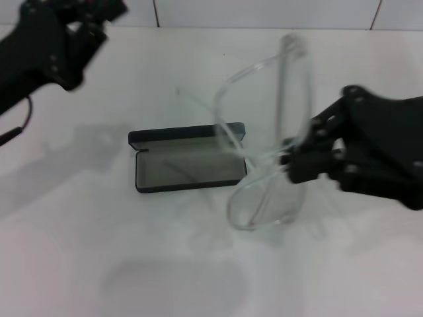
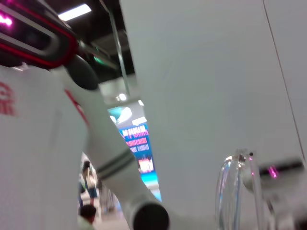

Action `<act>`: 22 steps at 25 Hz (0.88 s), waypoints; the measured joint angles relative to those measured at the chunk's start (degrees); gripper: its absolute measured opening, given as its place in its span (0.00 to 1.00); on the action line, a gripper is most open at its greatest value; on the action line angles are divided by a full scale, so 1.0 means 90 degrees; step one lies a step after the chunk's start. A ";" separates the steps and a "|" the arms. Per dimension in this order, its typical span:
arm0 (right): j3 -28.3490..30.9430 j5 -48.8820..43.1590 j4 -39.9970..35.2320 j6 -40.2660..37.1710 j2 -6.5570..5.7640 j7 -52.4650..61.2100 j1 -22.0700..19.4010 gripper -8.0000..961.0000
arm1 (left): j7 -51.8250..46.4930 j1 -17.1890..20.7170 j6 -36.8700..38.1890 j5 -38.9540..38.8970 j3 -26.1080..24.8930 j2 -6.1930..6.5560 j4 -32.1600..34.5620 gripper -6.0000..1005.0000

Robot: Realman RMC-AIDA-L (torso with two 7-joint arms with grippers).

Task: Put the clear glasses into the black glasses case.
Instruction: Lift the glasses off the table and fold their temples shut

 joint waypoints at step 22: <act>-0.0435 0.0764 -0.0274 -0.0180 0.0036 -0.1457 -0.0029 0.07 | -0.0477 -0.0378 0.0389 0.0098 0.0888 -0.0017 -0.0737 0.08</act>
